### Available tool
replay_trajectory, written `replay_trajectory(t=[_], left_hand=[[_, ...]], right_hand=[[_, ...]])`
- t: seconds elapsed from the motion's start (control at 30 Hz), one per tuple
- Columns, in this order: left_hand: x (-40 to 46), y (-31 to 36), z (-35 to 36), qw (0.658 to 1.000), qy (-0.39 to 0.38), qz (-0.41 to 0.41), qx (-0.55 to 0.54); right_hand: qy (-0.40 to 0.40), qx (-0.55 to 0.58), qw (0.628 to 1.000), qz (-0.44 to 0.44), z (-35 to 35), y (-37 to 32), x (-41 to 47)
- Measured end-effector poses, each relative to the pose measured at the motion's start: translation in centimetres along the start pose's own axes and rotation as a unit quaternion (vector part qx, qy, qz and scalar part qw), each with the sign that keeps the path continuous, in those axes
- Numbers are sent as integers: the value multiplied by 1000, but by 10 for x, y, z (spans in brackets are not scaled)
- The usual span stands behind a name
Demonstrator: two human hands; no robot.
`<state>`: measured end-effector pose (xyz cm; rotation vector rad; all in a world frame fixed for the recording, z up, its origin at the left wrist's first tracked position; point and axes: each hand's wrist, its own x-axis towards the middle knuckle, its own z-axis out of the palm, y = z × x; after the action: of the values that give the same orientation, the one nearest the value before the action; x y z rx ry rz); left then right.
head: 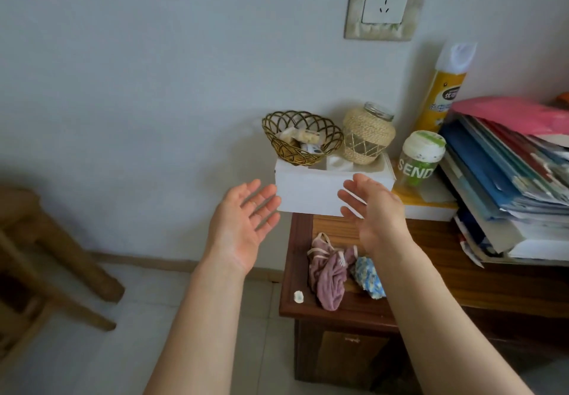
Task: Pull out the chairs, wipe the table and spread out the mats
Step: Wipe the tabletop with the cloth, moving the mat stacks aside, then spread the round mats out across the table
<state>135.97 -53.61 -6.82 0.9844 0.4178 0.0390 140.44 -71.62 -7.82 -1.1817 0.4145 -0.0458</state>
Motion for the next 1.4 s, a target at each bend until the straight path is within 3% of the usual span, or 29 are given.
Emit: replay_trajectory(t=[0.2, 0.47, 0.97, 1.4], left_hand=[[-18, 39, -36, 997, 12, 63, -44], [-55, 92, -117, 984, 74, 145, -79], [-139, 206, -357, 938, 236, 226, -116], [-168, 281, -526, 907, 332, 230, -122]], right_hand=[[-141, 27, 989, -37, 51, -20, -44], [-255, 19, 967, -9, 136, 4, -93], [-389, -12, 920, 51, 349, 127, -241], [-447, -30, 886, 119, 506, 229, -335]])
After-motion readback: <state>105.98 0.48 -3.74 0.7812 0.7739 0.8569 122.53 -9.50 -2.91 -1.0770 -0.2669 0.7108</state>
